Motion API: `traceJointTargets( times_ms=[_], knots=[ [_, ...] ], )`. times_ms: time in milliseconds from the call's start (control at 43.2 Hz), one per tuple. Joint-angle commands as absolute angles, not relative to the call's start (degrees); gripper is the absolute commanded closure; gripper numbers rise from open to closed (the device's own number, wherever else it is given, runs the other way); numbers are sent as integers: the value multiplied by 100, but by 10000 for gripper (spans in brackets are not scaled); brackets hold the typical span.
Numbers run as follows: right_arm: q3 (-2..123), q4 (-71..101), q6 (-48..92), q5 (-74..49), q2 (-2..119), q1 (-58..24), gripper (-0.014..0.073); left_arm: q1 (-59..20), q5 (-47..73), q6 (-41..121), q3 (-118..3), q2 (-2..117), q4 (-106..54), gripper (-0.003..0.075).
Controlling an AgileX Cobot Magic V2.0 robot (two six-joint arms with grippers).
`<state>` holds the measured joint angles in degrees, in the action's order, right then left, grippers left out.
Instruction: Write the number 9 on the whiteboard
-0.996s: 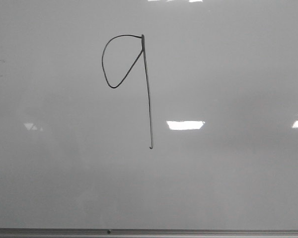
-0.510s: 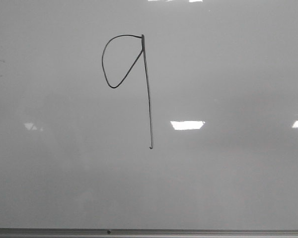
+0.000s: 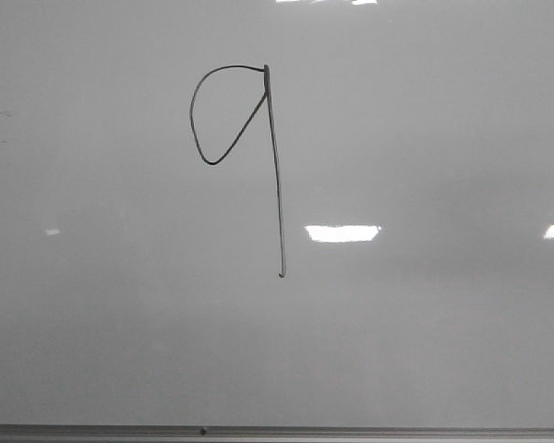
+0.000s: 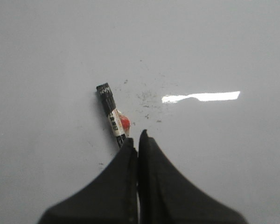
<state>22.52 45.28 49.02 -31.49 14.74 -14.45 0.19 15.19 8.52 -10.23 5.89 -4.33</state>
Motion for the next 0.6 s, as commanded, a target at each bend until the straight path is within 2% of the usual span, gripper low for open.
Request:
traceJointTargets(
  times_ms=[0,116,255,579],
  knots=[
    [2400,4715,4923,-2790,1528,-1414,653,-18,968,668,-780,267,-390,739],
    [2400,4715,4923,-2790,1528,-1414,653,-18,940,668,-320,-146,-427,739],
    [2400,4715,4923,-2806,1528,-1414,653,-18,374,668,63,-125,-450,739],
    [2400,4715,4923,-2807,1528,-1414,653,-18,221,668,49,-136,-450,739]
  ],
)
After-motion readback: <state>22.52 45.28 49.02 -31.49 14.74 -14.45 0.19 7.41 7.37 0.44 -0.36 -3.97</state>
